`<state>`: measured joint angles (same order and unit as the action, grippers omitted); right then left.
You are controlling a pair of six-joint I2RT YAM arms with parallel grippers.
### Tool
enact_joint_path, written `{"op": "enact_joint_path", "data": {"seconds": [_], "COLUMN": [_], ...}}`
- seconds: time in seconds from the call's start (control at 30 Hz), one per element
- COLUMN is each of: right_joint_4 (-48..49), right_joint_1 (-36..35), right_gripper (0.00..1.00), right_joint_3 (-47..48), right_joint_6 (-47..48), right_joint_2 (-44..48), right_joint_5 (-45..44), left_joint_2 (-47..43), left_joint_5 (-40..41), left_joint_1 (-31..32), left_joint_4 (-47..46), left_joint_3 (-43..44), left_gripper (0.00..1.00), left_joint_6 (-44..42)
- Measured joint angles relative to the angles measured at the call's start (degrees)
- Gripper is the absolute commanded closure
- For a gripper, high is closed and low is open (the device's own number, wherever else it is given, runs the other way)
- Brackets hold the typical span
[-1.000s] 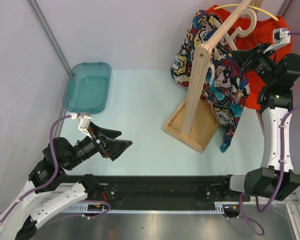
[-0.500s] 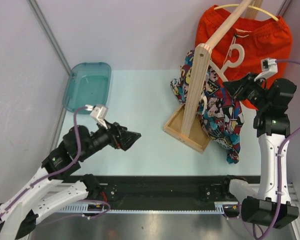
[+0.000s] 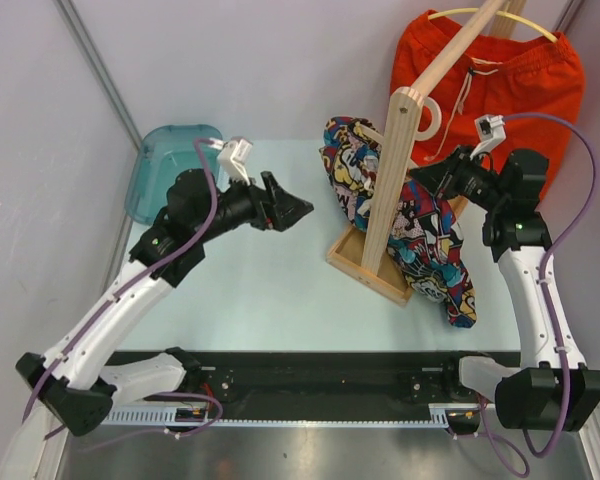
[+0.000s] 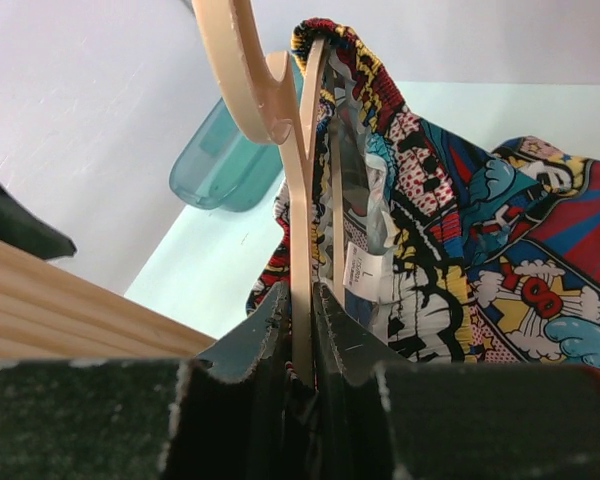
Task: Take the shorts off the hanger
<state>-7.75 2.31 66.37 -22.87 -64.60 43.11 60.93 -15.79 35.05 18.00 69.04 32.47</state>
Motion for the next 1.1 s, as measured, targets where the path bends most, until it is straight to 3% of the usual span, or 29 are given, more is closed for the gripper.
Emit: {"op": "enact_joint_path", "data": {"seconds": [0.47,0.8,1.1], "right_joint_4": [1.38,11.06,14.99], "right_joint_1": [-5.99,-7.43,-8.66], "right_gripper": [1.0,1.0,1.0], "right_joint_3": [-0.02,-0.04,-0.04], "right_joint_6": [3.19,0.61,-1.75], "right_joint_2": [-2.82,-7.45,-9.05], "right_joint_5": [2.45,7.58,9.31], "left_joint_2": [18.75,33.11,38.29], "left_joint_5": [-12.83,-13.31,-10.64], "left_joint_1": [-0.72,-2.08,-0.79], "left_joint_4": [-9.03,-8.35,-6.97], "left_joint_3": [19.04,31.65,36.92], "left_gripper": [0.26,0.29,0.3], "left_joint_6": [-2.6,-6.62,-12.31]}}
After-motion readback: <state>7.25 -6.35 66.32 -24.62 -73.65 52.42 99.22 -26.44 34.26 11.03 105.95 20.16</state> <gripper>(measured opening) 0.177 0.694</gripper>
